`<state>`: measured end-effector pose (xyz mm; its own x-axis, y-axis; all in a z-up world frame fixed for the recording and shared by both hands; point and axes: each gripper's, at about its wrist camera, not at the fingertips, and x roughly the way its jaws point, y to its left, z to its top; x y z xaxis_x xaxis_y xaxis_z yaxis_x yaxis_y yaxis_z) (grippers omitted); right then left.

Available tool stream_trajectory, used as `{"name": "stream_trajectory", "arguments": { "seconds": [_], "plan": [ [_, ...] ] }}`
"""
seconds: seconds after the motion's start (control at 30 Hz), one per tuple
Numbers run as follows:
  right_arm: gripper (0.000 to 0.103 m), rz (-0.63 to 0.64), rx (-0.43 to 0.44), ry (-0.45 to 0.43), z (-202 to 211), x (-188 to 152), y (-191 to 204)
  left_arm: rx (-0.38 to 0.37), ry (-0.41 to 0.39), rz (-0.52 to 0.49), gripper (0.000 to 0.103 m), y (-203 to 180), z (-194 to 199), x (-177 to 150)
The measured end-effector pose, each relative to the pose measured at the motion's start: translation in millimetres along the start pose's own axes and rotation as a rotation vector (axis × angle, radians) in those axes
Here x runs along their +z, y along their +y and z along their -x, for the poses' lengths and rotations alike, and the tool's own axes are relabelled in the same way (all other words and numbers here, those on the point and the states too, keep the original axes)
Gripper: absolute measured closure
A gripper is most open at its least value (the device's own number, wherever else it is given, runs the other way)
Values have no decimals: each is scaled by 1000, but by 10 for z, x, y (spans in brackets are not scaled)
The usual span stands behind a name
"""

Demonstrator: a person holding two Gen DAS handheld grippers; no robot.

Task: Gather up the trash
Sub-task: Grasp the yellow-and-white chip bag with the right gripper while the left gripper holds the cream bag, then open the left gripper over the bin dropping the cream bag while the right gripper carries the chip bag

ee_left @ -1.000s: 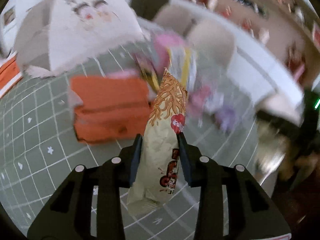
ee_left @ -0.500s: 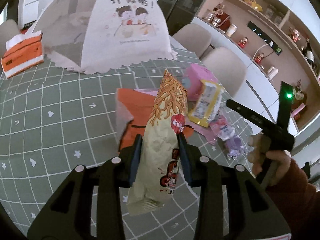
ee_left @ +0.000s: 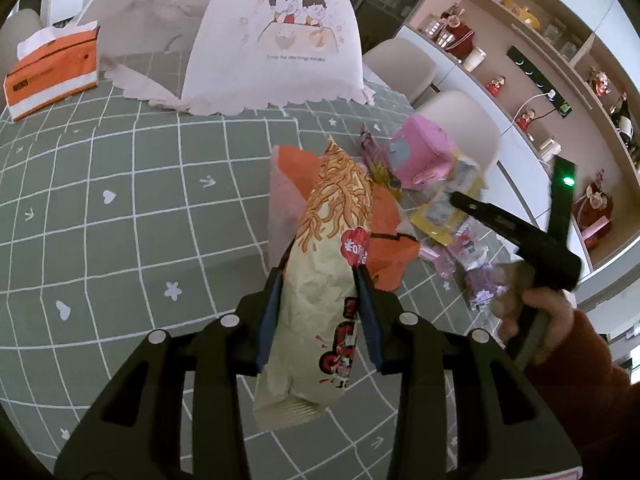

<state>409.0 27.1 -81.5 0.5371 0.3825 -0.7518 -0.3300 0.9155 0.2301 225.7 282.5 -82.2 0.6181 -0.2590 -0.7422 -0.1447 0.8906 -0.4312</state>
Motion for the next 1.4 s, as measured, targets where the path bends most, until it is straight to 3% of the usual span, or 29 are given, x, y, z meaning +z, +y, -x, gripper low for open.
{"name": "stream_trajectory", "arguments": {
  "seconds": [0.17,0.3,0.47,0.73,1.0,1.4],
  "plan": [
    [85,-21,-1,-67,566,36,-122,-29,-46,-40,69,-227,38,160],
    [85,32,-18,-113,1058,18,-230,-59,-103,-73,69,-540,107,298],
    [85,57,-26,-159,1548,-128,-511,-85,-177,-162,69,-1146,188,360],
    [85,15,-90,-245,2417,-422,-1296,-171,-201,-253,69,-2198,128,261],
    [85,-44,-193,-341,3220,-889,-2185,-298,-157,-328,69,-3334,-162,-149],
    [85,-178,-307,-396,3884,-1516,-3302,-471,-24,-449,69,-4674,-690,-744]
  ]
}}
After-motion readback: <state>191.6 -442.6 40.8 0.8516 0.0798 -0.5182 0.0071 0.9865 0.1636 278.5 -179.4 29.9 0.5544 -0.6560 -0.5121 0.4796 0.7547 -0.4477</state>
